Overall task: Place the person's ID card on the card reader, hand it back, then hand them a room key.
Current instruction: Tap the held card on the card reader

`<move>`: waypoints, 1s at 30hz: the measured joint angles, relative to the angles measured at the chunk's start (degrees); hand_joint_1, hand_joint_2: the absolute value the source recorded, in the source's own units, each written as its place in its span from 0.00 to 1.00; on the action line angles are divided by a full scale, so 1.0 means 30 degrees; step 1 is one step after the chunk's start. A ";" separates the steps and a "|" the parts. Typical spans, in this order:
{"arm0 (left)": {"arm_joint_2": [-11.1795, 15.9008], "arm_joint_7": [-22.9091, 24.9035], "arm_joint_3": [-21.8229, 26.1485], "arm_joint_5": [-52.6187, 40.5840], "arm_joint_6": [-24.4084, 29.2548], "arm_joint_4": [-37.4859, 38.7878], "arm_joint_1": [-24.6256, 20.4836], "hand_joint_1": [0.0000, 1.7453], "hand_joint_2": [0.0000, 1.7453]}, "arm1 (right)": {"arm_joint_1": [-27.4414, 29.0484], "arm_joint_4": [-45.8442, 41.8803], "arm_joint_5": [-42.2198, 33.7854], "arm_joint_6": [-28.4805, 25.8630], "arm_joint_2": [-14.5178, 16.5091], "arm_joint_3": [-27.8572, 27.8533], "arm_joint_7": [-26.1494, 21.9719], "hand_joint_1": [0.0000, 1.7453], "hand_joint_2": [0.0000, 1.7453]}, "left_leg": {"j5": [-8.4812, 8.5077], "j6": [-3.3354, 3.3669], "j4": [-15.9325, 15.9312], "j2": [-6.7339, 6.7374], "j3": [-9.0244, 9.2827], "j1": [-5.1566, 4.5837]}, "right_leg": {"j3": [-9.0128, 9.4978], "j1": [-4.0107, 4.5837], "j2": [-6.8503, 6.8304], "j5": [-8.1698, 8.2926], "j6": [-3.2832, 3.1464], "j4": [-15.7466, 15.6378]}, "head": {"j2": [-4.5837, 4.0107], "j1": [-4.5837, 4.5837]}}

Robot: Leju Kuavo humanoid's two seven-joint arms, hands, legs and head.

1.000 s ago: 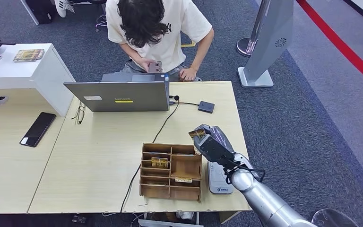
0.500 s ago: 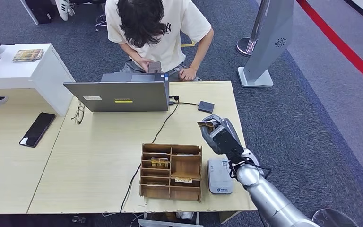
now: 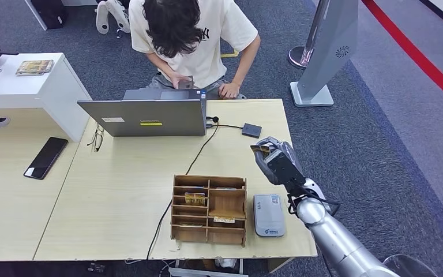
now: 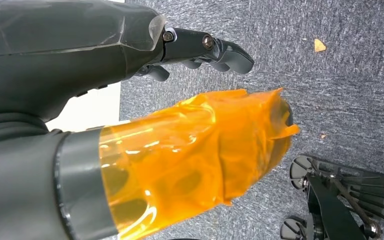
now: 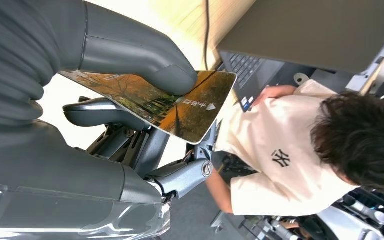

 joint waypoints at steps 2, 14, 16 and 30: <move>-0.0002 0.0000 0.0000 0.0018 -0.0005 0.0000 0.0003 0.00 0.00 | 0.0028 0.0071 0.0137 -0.0038 -0.0160 -0.0126 0.0173 0.99 1.00 | 0.0000 0.0000 0.0000 -0.0001 0.0000 0.0000 | 0.0000 0.0000 -0.0001 0.0000 0.0000 0.0000 | 0.0000 0.0000; -0.0007 0.0003 0.0007 0.0087 -0.0016 0.0000 0.0010 0.00 0.00 | 0.0053 0.1051 0.0938 -0.0570 -0.0933 -0.0947 0.0827 0.99 1.00 | -0.0001 0.0001 0.0000 -0.0002 -0.0002 0.0000 | 0.0001 0.0000 -0.0001 0.0000 0.0000 0.0000 | 0.0000 0.0000; -0.0007 0.0007 0.0007 0.0100 -0.0015 0.0000 0.0011 0.00 0.00 | 0.0050 0.1283 0.1242 -0.0819 -0.0986 -0.1080 0.0893 0.99 1.00 | -0.0001 0.0001 0.0000 -0.0002 -0.0002 -0.0001 | 0.0001 0.0000 -0.0001 0.0000 0.0000 -0.0001 | 0.0000 0.0000; -0.0007 0.0007 0.0029 0.0279 0.0011 0.0000 0.0010 0.00 0.00 | 0.0053 0.2717 -0.1577 0.1440 -0.0991 -0.1412 0.1443 1.00 1.00 | -0.0001 0.0001 0.0000 -0.0003 -0.0007 0.0000 | 0.0001 0.0000 -0.0002 0.0000 0.0000 0.0000 | 0.0000 0.0000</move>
